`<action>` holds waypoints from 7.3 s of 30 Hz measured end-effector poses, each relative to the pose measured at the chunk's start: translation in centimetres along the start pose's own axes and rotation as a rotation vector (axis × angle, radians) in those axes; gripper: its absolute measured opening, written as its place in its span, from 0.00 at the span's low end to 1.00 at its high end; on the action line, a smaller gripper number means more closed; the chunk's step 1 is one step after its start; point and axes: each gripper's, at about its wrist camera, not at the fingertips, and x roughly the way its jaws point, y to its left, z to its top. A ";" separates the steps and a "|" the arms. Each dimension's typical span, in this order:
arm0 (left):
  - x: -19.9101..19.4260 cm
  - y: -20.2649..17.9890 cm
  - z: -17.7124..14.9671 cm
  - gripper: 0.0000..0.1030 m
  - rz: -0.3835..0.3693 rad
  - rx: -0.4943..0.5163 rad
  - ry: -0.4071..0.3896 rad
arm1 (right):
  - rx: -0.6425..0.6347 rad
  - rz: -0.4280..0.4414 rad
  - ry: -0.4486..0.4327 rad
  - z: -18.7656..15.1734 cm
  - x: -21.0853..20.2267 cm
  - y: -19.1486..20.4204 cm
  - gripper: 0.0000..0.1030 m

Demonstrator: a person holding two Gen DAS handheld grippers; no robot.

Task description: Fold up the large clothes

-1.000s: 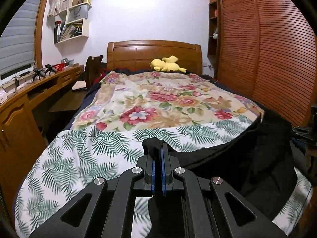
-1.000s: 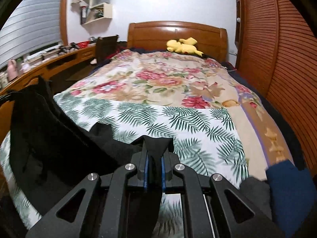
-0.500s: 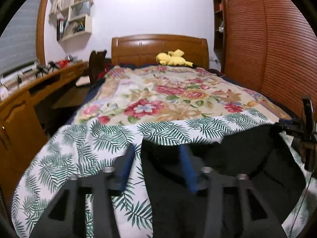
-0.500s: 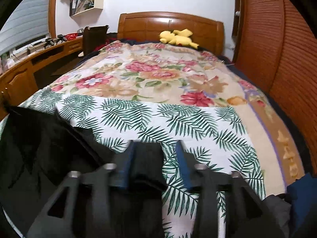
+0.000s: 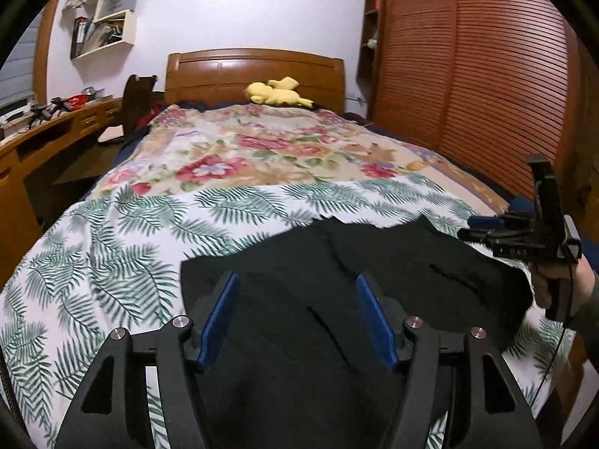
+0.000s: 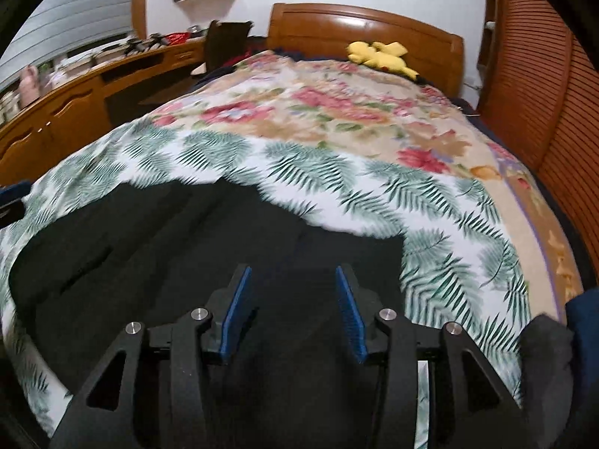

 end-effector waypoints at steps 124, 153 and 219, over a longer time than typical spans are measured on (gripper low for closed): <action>-2.2 -5.9 -5.3 0.65 -0.115 0.153 0.086 | 0.365 -0.080 -0.123 -12.5 -13.1 -9.4 0.07; -4.7 -3.7 -5.7 0.65 -0.094 0.107 0.042 | 0.254 -0.134 -0.137 -8.6 -14.1 -6.6 0.07; -7.7 -0.8 -5.9 0.65 -0.113 0.028 -0.051 | -0.050 0.147 0.081 -6.9 -6.0 11.3 0.38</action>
